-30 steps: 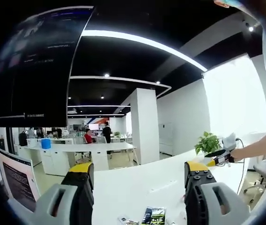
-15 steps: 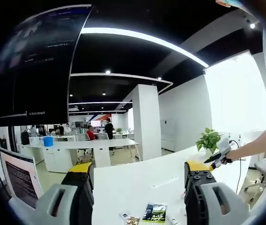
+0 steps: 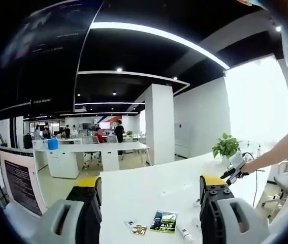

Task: Arrange the skincare products in the storage area until every visible bottle or jar stands upright without overlapping.

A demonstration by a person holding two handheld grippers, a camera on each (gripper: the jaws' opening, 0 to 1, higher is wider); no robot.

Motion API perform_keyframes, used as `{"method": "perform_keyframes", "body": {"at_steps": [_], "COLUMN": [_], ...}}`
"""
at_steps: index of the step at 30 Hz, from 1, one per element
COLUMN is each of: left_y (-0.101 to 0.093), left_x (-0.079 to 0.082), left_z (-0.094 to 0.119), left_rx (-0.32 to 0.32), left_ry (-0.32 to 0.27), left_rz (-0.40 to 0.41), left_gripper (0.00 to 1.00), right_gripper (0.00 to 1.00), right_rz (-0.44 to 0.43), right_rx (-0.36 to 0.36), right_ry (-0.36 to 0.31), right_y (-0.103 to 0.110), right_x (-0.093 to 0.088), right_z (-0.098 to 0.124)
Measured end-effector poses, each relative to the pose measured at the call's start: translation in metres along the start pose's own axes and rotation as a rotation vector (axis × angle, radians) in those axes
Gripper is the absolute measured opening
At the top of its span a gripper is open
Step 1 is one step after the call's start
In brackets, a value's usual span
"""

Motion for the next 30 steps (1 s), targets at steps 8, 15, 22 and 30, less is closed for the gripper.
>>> {"method": "perform_keyframes", "body": {"at_steps": [8,15,22,30], "left_y": [-0.010,-0.020,-0.027,-0.029], "left_x": [-0.015,-0.019,-0.020,-0.021], "left_z": [-0.009,-0.013,-0.018,-0.022], "left_rx": [-0.041,-0.060,-0.080,-0.091], "left_ry": [0.022,0.031,0.053,0.066], "left_rz": [0.007,0.011,0.003,-0.001], "left_gripper": [0.81,0.82,0.82,0.82], "right_gripper": [0.67,0.66,0.66,0.65], "right_rz": [-0.021,0.031,0.061,0.086], "right_rx": [-0.010,-0.010,-0.006,0.043], "right_ry": [0.055,0.135,0.186,0.216], "right_y": [-0.008,-0.008,-0.014,-0.012], "right_x": [-0.022,-0.042,-0.052,-0.050], "right_z": [-0.011,-0.020,-0.031,-0.048]}}
Point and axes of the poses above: the point that each gripper's makers call its tool centre point, and the gripper's own axes: z roughly backward along the fingers, y roughly to its left, x roughly out of its top, the point moved 2 cm from there along z, roughly backward along the fingers, and after that the axes turned 9 degrees about -z, right-handed, at the moved point
